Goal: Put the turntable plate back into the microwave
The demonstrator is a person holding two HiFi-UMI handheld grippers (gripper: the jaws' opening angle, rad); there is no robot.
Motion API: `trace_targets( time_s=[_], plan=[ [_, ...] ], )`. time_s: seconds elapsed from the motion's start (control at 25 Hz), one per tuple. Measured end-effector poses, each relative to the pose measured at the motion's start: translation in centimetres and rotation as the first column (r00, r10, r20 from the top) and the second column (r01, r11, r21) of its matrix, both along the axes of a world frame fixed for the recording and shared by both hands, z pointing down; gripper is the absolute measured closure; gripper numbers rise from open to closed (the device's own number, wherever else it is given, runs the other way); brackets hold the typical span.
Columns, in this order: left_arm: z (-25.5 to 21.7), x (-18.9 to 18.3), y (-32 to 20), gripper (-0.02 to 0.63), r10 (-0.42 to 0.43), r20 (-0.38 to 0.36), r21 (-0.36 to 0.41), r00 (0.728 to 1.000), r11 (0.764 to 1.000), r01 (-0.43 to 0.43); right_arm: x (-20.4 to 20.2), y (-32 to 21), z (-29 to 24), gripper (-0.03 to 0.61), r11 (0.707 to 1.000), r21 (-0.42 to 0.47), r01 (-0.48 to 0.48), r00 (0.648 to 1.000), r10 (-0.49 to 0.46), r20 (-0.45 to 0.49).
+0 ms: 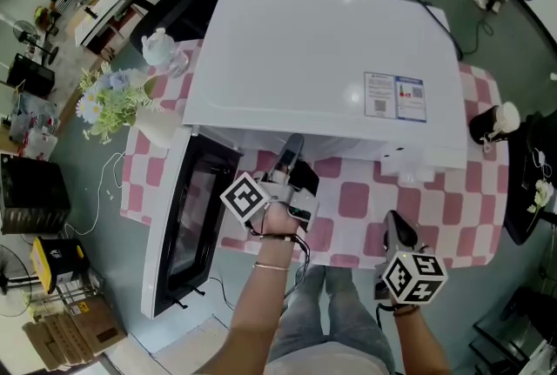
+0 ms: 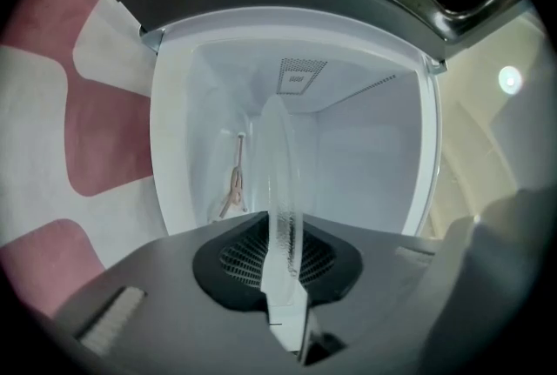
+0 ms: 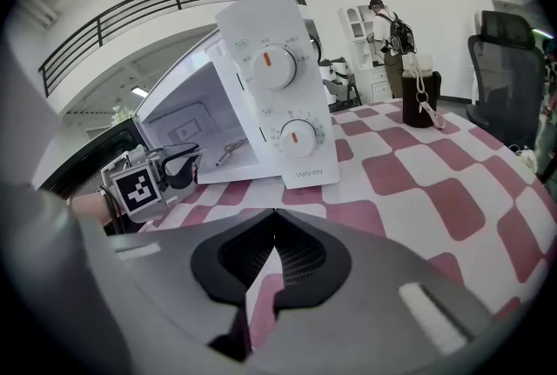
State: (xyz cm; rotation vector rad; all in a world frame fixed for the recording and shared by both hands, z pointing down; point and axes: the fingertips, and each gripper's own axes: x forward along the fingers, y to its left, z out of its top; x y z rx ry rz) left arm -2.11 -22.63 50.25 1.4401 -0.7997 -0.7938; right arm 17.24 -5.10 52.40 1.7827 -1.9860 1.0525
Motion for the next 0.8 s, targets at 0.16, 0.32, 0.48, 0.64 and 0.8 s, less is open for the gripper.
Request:
trace_targets(
  time_s=[0.16,0.32,0.48,0.64,0.8],
  plan=[
    [0.0,0.2,-0.4,0.577,-0.003,-0.01,-0.008,1.0,1.0,0.003,0.4,0.0,0.3,0.568,1.0,-0.01,-0.016,1.0,0.016,0.018],
    [0.1,0.1,-0.9,0.577,-0.003,0.003,-0.009,1.0,1.0,0.003,0.7,-0.1,0.5,0.569,1.0,-0.015,-0.02,1.0,0.02,0.017],
    [0.0,0.1,-1.5,0.577,-0.001,0.013,-0.015,1.0,1.0,0.001,0.6,-0.4,0.6,0.569,1.0,-0.017,-0.016,1.0,0.016,0.02],
    [0.1,0.2,-1.8,0.577,0.002,0.02,-0.024,1.0,1.0,-0.002,0.3,-0.6,0.5,0.568,1.0,-0.016,-0.007,1.0,0.008,0.025],
    [0.2,0.2,-2.1,0.575,0.002,0.015,-0.044,1.0,0.999,-0.001,0.1,-0.6,0.4,0.568,1.0,-0.016,-0.005,1.0,0.005,0.027]
  ],
)
